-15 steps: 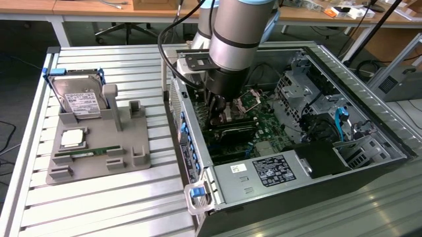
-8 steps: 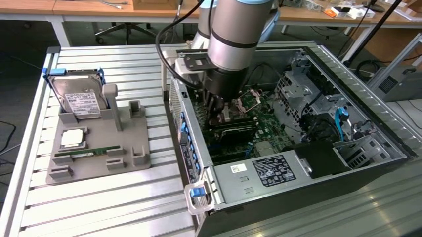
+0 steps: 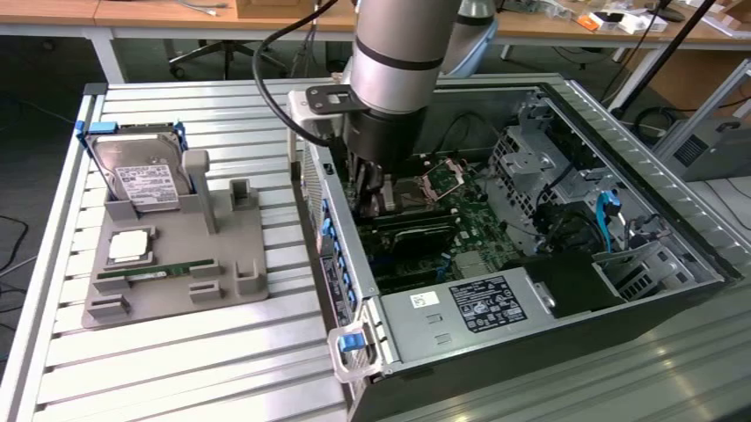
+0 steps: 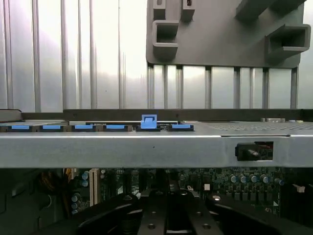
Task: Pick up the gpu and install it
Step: 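Press down on the gpu until it lock into place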
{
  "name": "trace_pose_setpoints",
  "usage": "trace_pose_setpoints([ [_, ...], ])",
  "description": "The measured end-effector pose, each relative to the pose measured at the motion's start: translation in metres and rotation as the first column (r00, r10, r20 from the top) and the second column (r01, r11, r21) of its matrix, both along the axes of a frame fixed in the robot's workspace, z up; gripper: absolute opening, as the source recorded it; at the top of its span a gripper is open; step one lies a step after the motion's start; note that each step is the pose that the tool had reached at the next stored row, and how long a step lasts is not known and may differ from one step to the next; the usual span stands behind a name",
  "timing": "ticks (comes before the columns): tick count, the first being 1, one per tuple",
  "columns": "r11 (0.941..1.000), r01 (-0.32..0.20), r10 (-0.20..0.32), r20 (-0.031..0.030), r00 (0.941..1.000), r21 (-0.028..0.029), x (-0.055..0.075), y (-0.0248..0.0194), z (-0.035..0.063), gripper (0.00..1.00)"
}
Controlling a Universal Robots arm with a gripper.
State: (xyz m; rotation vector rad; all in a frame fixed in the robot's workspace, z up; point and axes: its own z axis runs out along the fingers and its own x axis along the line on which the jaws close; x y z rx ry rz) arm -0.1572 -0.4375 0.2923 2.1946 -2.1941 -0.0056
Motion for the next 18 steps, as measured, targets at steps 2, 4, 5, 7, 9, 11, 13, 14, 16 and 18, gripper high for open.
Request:
trace_pose_setpoints([
  [2, 1.0000, 0.000, 0.000, 0.0061, 1.0000, -0.0001, -0.010, 0.0000, 0.0032, 0.11],
  [4, 1.0000, 0.000, 0.000, 0.0063, 1.0000, 0.0001, -0.019, -0.0001, 0.0031, 0.11],
  [5, 1.0000, 0.000, 0.000, 0.0061, 1.0000, -0.0014, -0.019, -0.0001, 0.0028, 0.11],
  [7, 1.0000, 0.000, 0.000, 0.0061, 1.0000, -0.0065, -0.014, -0.0001, 0.0013, 0.11],
  [9, 1.0000, 0.000, 0.000, 0.0061, 1.0000, -0.0065, -0.010, -0.0001, 0.0013, 0.11],
  [11, 1.0000, 0.000, 0.000, 0.0059, 1.0000, -0.0066, -0.007, -0.0001, 0.0014, 0.11],
  [13, 1.0000, 0.000, 0.000, 0.0060, 1.0000, -0.0065, -0.006, -0.0001, 0.0021, 0.11],
  [14, 1.0000, 0.000, 0.000, 0.0061, 1.0000, -0.0064, -0.005, -0.0002, 0.0021, 0.11],
  [16, 1.0000, 0.000, 0.000, 0.0052, 1.0000, -0.0064, -0.003, -0.0004, 0.0021, 0.11],
  [18, 1.0000, 0.002, -0.002, 0.0047, 1.0000, -0.0063, -0.003, -0.0006, 0.0020, 0.11],
])
